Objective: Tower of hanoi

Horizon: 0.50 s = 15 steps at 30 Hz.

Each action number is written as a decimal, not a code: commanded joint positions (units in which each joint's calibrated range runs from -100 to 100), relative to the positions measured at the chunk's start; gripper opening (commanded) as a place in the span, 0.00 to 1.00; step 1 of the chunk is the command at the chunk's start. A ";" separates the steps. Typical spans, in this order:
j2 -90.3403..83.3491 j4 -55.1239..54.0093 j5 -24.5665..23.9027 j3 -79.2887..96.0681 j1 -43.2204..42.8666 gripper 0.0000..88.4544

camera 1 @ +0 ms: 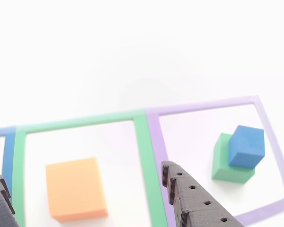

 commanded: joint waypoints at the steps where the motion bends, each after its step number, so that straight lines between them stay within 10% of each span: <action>1: 9.55 -20.81 0.00 2.35 -0.81 0.45; 15: 34.71 -49.46 0.00 5.07 -3.10 0.45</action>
